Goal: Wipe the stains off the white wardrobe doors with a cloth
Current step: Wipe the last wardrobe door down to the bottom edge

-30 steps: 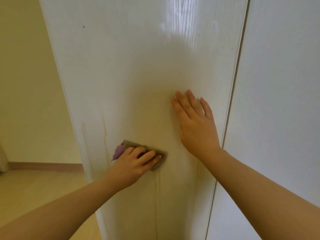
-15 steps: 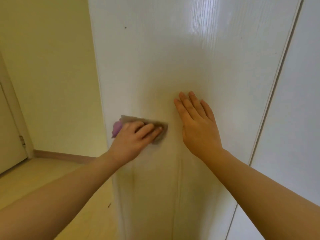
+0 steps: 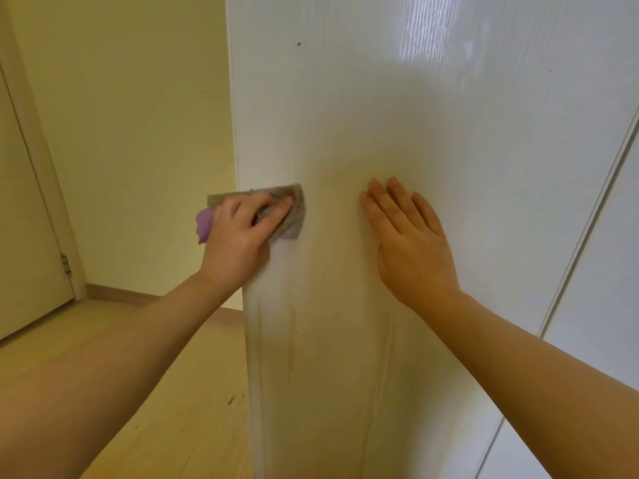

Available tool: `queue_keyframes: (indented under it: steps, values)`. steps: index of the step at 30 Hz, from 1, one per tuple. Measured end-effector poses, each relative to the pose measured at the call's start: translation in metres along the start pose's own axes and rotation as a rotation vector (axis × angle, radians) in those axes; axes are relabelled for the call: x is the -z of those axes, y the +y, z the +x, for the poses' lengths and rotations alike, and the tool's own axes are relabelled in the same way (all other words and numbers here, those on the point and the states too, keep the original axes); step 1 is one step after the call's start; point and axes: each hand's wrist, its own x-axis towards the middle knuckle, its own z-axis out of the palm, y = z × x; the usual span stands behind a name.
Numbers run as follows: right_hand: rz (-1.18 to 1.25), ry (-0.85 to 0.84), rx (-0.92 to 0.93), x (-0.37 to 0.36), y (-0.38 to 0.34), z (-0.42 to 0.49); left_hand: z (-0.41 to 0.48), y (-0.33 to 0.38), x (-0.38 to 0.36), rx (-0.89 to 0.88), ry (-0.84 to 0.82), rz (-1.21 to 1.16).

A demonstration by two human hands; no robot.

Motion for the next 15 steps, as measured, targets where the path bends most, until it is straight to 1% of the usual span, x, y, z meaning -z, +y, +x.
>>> queue_keyframes:
  steps: [1,3,4,6,8,9,10,12,13,15]
  values:
    - [0.005,0.010,-0.016,-0.002,-0.002,-0.002,0.009,-0.002,-0.002,0.065,0.039,-0.018]
    - [0.026,0.020,-0.052,-0.007,-0.008,-0.004,-0.013,0.004,-0.005,0.071,0.024,-0.009]
    - [0.031,0.025,-0.066,-0.007,-0.009,-0.004,-0.038,0.011,-0.006,0.024,-0.030,-0.007]
    - [0.048,0.042,-0.089,-0.009,-0.013,-0.003,-0.091,0.022,0.004,-0.140,-0.168,0.009]
    - [0.076,0.071,-0.124,-0.008,-0.017,0.000,-0.103,0.014,0.013,-0.218,-0.275,0.006]
    - [0.084,0.086,-0.145,-0.007,-0.020,0.001,-0.091,0.004,0.016,-0.193,-0.262,0.023]
    - [0.093,0.095,-0.171,-0.007,-0.026,0.003,-0.073,-0.007,0.017,-0.119,-0.220,0.055]
    - [0.111,0.105,-0.228,-0.010,-0.034,0.005,-0.031,-0.029,0.016,0.098,-0.099,0.088]
    - [0.128,0.104,-0.252,-0.012,-0.037,0.004,-0.018,-0.034,0.017,0.155,-0.079,0.085]
    - [0.156,0.097,-0.271,-0.014,-0.041,0.003,-0.030,-0.028,0.017,0.161,-0.115,0.016]
